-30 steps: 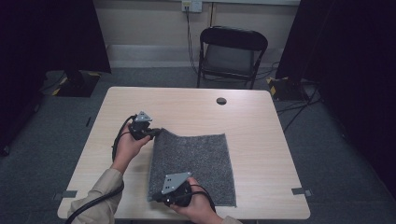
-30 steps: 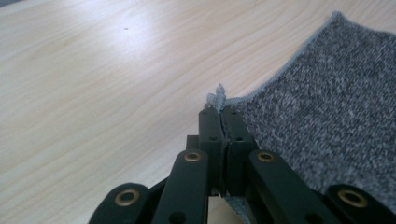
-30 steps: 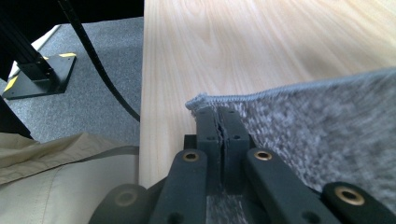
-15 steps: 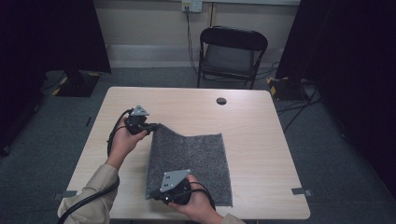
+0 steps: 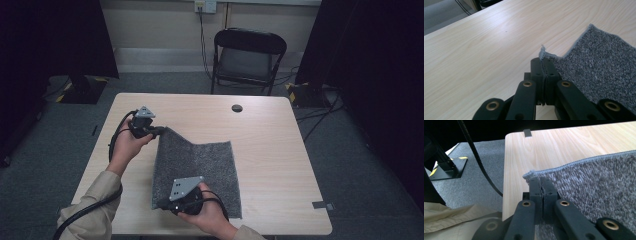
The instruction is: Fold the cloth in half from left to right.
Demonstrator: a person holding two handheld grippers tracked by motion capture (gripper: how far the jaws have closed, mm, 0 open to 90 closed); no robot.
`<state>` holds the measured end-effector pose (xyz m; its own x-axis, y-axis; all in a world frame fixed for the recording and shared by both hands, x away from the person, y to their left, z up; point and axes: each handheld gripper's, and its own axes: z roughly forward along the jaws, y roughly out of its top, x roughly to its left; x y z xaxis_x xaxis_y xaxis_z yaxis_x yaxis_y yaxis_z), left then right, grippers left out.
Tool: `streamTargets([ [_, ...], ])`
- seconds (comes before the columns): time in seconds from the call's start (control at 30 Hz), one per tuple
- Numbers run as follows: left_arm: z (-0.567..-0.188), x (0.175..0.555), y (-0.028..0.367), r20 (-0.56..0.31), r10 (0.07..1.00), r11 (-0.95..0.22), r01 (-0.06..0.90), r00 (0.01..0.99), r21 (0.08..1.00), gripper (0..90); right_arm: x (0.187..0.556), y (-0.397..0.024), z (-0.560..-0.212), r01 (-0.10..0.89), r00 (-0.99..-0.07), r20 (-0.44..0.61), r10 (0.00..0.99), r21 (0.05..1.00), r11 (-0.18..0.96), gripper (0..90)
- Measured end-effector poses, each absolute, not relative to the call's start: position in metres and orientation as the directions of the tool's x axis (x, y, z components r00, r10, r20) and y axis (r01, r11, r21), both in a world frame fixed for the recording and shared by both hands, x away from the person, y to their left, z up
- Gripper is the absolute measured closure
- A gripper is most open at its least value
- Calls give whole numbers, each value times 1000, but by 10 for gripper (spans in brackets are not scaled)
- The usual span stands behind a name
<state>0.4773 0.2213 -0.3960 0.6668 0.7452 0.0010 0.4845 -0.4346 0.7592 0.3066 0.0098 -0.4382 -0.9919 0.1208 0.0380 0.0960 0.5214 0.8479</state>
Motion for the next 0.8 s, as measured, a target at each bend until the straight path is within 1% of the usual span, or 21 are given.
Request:
streamTargets([
  [0.13, -394, 477, 223, -8, 747, -430, 493, 665, 757, 891, 307, 11, -434, 91, -992, 34, 121, 854, 513, 891],
  [0.2, -391, 477, 224, 1, 747, -434, 487, 664, 758, 891, 307, 11, -432, 90, -992, 34, 119, 858, 506, 891],
  [0.53, -369, 474, 232, 7, 748, -436, 483, 664, 759, 891, 305, 22, -420, 73, -995, 32, 93, 872, 484, 891],
  [0.8, -363, 475, 227, 9, 742, -442, 479, 670, 759, 891, 305, 19, -419, 75, -995, 36, 92, 879, 471, 891],
])
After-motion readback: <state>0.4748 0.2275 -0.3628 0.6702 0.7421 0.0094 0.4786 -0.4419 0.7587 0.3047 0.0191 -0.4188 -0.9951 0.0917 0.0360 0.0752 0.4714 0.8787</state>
